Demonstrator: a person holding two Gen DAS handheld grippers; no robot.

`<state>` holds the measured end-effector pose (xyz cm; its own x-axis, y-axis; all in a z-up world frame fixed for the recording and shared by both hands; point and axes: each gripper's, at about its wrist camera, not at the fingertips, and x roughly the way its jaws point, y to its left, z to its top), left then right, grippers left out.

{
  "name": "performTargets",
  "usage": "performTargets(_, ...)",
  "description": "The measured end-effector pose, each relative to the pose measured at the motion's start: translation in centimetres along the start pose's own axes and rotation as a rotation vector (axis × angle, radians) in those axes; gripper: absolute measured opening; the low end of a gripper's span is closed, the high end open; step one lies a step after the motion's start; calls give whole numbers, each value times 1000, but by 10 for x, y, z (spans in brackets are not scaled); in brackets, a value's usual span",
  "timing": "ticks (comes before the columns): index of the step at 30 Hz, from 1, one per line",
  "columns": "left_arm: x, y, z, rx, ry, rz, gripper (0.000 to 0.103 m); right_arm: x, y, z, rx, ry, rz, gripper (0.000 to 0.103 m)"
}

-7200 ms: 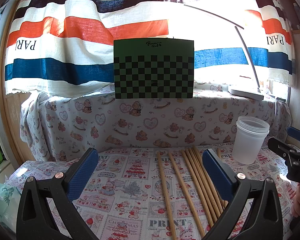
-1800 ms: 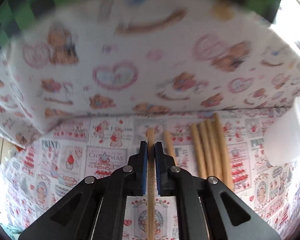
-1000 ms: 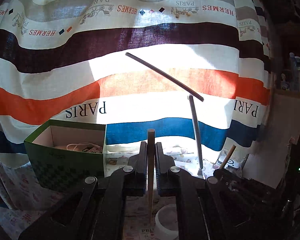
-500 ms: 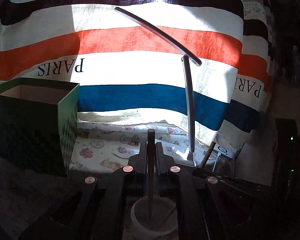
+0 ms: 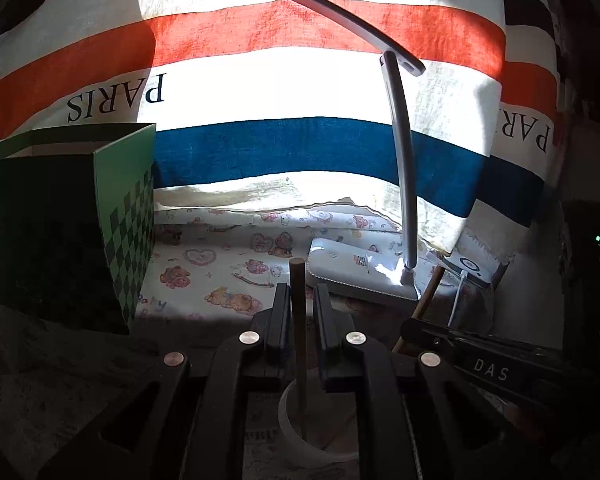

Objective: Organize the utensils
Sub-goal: 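Release a chopstick into the clear cup with the right tool while the left tool does too, then move both open tools back toward the remaining chopsticks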

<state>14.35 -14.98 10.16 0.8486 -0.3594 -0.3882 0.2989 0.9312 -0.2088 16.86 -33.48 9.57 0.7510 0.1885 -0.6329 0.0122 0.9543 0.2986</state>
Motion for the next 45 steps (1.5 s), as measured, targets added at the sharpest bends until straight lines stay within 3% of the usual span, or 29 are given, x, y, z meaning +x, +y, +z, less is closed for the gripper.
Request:
performTargets(2,-6,-2,1,28,-17,20,31,-1,2,0,-10,0,-7,10)
performTargets(4,-15,-3,2,61,-57,64,47,-4,4,0,-23,-7,-7,23)
performTargets(5,-22,-3,3,72,-80,82,58,-6,5,0,-26,-16,-9,36)
performTargets(6,-28,-2,4,78,-98,92,63,-10,6,0,-30,-33,-11,49)
performTargets(7,-35,0,5,82,-113,97,71,-15,8,0,-38,-61,-14,53)
performTargets(11,-67,15,11,98,-182,135,83,-39,17,1,-90,-178,-61,68)
performTargets(16,-105,35,16,114,-274,196,101,-71,30,-4,-121,-306,-38,85)
performTargets(19,-121,48,14,116,-307,236,103,-86,43,-10,-162,-368,-23,87)
performTargets(25,-137,79,0,56,-291,252,103,-105,69,-26,-212,-419,36,90)
performTargets(33,-155,90,-41,136,-310,351,103,-115,92,-48,-264,-462,51,90)
performTargets(40,-161,118,-61,32,-238,352,103,-104,96,-71,-248,-385,42,90)
performTargets(45,-154,122,-75,41,-201,356,103,-95,101,-93,-265,-322,27,90)
